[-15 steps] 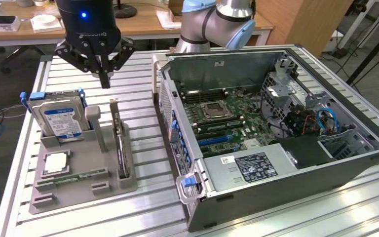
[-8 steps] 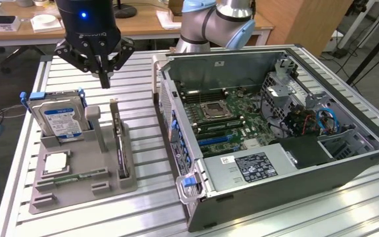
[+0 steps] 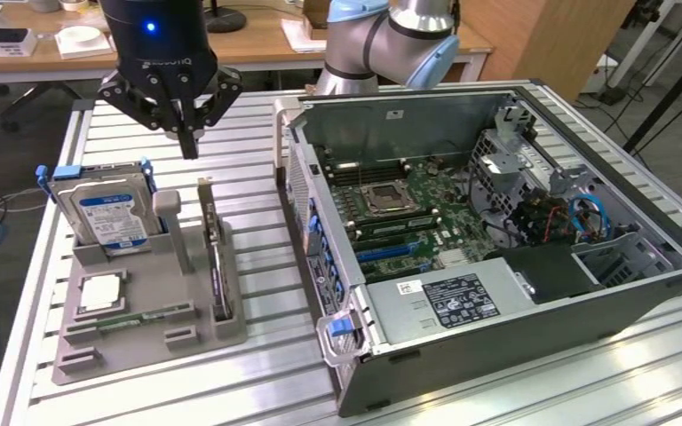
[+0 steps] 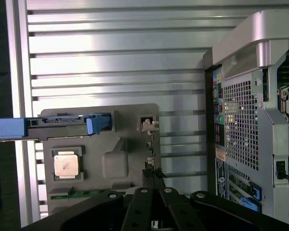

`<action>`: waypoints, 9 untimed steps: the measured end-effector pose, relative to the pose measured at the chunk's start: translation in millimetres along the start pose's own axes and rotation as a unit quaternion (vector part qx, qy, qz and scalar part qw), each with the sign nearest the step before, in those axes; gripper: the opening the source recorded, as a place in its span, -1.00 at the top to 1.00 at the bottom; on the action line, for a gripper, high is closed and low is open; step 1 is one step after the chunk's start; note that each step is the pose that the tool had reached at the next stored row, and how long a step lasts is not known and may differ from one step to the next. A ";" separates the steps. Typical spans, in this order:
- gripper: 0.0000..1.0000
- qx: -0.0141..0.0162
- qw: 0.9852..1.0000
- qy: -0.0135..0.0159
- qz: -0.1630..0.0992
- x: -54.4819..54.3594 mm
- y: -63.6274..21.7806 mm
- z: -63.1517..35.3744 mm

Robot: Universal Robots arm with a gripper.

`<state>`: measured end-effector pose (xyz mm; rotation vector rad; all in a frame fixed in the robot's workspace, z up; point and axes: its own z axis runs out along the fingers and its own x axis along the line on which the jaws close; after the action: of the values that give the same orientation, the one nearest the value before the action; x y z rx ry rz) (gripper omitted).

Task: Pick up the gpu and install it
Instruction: 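Pick up the gpu and move the gpu toward the slot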

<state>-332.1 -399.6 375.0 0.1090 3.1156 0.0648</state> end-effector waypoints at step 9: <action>0.54 0.000 1.000 0.000 0.000 0.0 0.0 0.0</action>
<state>-332.1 -399.6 375.0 0.1090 3.1156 0.0648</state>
